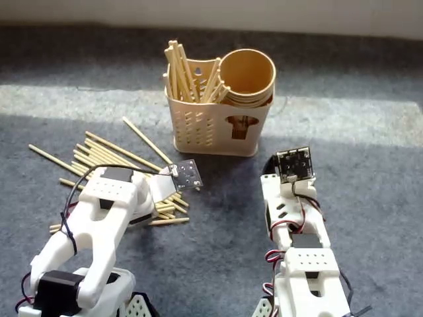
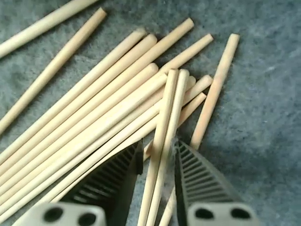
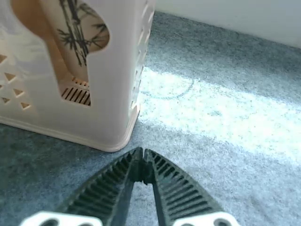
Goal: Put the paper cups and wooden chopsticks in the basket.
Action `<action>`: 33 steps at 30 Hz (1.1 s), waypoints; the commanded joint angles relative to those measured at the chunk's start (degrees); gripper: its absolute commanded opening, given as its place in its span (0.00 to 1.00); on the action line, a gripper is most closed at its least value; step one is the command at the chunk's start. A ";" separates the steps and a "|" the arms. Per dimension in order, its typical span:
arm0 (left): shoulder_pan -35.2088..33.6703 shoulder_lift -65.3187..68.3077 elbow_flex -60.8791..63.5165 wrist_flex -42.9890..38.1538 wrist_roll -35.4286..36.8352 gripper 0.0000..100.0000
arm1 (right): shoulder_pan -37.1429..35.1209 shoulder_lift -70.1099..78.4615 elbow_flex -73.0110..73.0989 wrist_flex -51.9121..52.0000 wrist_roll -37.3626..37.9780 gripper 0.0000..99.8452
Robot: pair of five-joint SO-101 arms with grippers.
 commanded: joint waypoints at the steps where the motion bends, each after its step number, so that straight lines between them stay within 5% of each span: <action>1: 1.01 -1.19 -0.22 0.00 0.26 0.11 | -0.66 -0.84 -0.92 -1.80 0.53 0.02; 8: 5.05 -1.71 -0.75 6.42 0.44 0.00 | -0.66 -0.84 -0.92 -1.80 0.53 0.02; 20: 7.52 -1.80 -9.63 15.03 6.51 0.01 | -0.66 -0.84 -0.92 -1.80 0.53 0.02; 33: 7.34 -1.80 -13.76 15.82 10.99 0.01 | -0.66 -0.84 -0.92 -1.80 0.53 0.02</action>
